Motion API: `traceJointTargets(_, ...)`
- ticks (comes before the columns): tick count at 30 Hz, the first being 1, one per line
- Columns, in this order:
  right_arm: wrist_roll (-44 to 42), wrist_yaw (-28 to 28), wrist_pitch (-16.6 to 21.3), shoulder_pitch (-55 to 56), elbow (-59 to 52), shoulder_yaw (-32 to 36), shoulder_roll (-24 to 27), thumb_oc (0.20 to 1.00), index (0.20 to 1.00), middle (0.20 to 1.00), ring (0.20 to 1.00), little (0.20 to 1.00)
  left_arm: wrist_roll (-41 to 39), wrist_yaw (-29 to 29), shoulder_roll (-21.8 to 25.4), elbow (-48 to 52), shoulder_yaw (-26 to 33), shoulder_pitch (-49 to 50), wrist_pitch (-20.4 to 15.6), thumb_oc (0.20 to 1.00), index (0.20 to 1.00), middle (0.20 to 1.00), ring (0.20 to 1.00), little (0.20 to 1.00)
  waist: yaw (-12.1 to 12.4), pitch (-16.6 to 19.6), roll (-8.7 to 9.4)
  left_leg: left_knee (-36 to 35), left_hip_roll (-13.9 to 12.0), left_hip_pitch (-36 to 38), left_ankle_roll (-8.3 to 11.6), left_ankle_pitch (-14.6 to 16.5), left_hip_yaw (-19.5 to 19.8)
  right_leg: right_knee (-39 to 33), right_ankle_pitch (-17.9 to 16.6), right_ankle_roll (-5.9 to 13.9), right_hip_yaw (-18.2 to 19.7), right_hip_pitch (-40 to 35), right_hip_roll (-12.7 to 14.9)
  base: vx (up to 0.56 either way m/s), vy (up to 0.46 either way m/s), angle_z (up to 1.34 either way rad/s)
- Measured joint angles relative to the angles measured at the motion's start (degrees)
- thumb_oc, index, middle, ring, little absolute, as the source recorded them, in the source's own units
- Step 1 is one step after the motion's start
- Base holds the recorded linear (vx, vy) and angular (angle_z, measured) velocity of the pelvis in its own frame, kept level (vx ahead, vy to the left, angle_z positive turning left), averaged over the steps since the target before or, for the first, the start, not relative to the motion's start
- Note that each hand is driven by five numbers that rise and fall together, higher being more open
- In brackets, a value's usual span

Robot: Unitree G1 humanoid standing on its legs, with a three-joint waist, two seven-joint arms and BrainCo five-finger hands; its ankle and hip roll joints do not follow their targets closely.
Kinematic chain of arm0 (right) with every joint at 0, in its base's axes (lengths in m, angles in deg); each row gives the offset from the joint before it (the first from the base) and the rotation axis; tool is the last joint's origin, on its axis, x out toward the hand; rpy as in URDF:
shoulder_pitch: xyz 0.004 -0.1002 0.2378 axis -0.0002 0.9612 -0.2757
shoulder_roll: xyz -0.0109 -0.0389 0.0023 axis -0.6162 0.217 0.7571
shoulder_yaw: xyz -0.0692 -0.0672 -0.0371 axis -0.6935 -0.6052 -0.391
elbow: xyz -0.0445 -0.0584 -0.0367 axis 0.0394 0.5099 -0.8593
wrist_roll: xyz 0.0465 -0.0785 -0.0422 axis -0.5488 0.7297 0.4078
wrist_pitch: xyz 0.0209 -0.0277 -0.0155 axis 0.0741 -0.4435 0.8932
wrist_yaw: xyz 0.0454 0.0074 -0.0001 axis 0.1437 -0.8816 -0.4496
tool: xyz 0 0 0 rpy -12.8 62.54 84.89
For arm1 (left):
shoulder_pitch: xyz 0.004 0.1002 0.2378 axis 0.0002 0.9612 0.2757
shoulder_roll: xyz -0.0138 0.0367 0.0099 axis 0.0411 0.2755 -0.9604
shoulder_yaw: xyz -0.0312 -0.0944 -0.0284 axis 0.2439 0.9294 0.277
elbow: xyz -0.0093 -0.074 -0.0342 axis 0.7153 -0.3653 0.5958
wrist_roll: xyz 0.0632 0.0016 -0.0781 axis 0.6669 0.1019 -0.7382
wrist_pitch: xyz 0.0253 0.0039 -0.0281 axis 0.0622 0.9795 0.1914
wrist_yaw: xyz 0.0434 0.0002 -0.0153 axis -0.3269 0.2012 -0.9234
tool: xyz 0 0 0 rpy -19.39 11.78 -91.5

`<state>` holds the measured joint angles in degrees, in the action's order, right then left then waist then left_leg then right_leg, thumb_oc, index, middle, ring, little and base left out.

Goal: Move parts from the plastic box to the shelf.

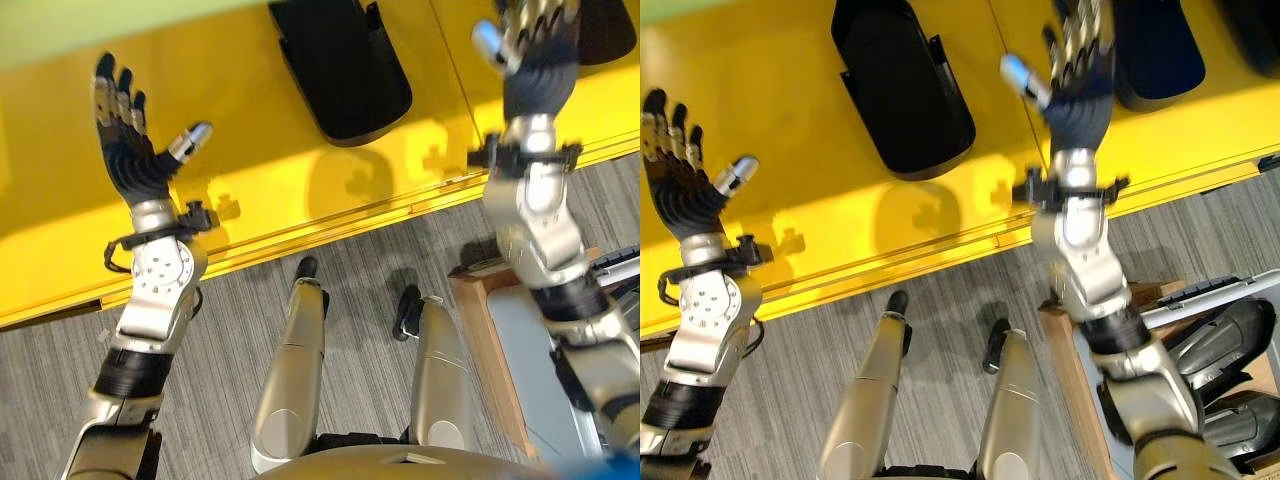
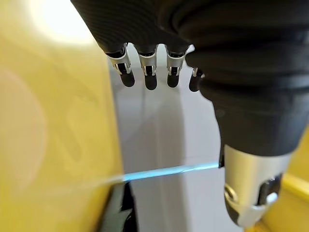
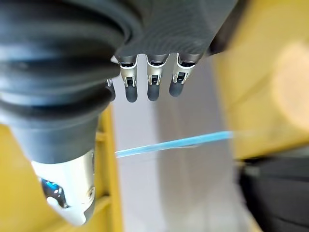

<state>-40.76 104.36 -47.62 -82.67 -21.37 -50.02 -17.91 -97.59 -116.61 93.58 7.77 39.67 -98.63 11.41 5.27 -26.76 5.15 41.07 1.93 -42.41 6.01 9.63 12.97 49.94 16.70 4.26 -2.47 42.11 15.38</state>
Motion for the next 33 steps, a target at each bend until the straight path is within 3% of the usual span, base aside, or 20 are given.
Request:
traceJointTargets(2, -0.06, -2.35, 0.06, 5.92, -1.38, 0.24, -2.19, 1.000, 1.000, 1.000, 1.000, 1.000, -0.06, 2.74, -0.05, 0.65, -0.58, 2.65, 0.62, 1.000, 1.000, 1.000, 1.000, 1.000, -0.07, -0.19, -0.18, -1.22, -0.62, 2.61, 0.01, 0.02, 0.15, -1.09, 0.06, -0.10, -0.53, -2.59, -0.34, 0.04, -0.036, -0.01)
traceJointTargets(9, -0.65, -8.24, -0.03, 19.34, -2.19, 1.92, -2.86, 1.000, 1.000, 1.000, 1.000, 1.000, -2.87, 9.94, -1.23, 0.80, -0.77, 12.34, 1.09, 1.000, 1.000, 1.000, 1.000, 1.000, -0.14, 0.13, -0.52, -8.68, -2.69, 14.30, -0.14, -0.44, 0.32, -7.63, 0.02, -0.32, -2.51, -14.13, -1.49, 0.08, -0.040, -0.03)
traceJointTargets(14, -2.52, -14.17, -0.20, 28.51, -3.17, 3.14, -2.66, 1.000, 1.000, 1.000, 1.000, 1.000, -6.73, 16.06, -3.75, 0.43, -0.99, 20.28, 1.58, 1.000, 1.000, 1.000, 1.000, 1.000, -1.75, 5.62, -1.95, -20.40, -6.19, 25.97, 0.63, -3.23, -0.23, -18.98, -3.20, -0.13, -4.64, -25.48, -4.00, 0.10, -0.043, -0.09)
traceJointTargets(16, -3.12, -15.79, -0.38, 31.57, -3.29, 3.62, -2.23, 1.000, 1.000, 1.000, 1.000, 1.000, -7.40, 18.02, -3.55, 0.45, -1.27, 23.27, 1.83, 1.000, 1.000, 1.000, 1.000, 1.000, -1.79, 9.40, -2.47, -24.36, -7.35, 28.82, 0.61, -4.29, -0.84, -22.79, -4.22, -0.32, -4.55, -27.82, -5.10, 0.07, -0.019, -0.21)
traceJointTargets(22, -4.04, -18.90, -2.74, 36.75, -0.13, 5.09, 0.35, 1.000, 1.000, 1.000, 1.000, 1.000, -7.92, 23.07, -4.21, -0.01, -1.74, 27.05, 2.85, 1.000, 1.000, 1.000, 1.000, 1.000, -3.28, 14.74, -5.65, -34.87, -10.26, 37.59, 0.88, -7.34, -2.68, -30.73, -6.16, -0.32, -4.69, -34.66, -7.48, 0.08, -0.045, -0.13)
traceJointTargets(29, -4.08, -20.46, -4.36, 37.11, 2.15, 6.13, 2.30, 1.000, 1.000, 1.000, 1.000, 1.000, -7.80, 24.79, -6.09, -1.31, -1.13, 28.80, 3.71, 1.000, 1.000, 1.000, 1.000, 1.000, -4.11, 18.39, -7.72, -38.27, -12.46, 40.12, 0.70, -8.45, -3.23, -31.53, -5.60, -1.09, -4.57, -35.36, -10.05, 0.01, -0.124, -0.05)
traceJointTargets(31, -4.05, -20.60, -4.40, 36.88, 2.19, 6.08, 2.75, 1.000, 1.000, 1.000, 1.000, 1.000, -7.81, 24.80, -6.78, -1.88, -1.77, 28.54, 3.73, 1.000, 1.000, 1.000, 1.000, 1.000, -3.67, 18.58, -7.98, -38.33, -13.10, 39.87, -0.07, -8.78, -2.91, -31.27, -5.28, -1.62, -4.78, -35.21, -10.88, -0.03, -0.110, 0.01)
traceJointTargets(33, -3.93, -20.50, -4.40, 35.92, 2.18, 6.24, 4.05, 1.000, 1.000, 1.000, 1.000, 1.000, -7.80, 24.79, -8.35, -2.23, -1.97, 28.47, 3.85, 1.000, 1.000, 1.000, 1.000, 1.000, -2.74, 18.52, -8.09, -38.82, -13.64, 39.00, -3.12, -10.80, -2.80, -30.40, -4.89, -2.41, -5.29, -33.58, -11.81, -0.04, -0.183, 0.04)
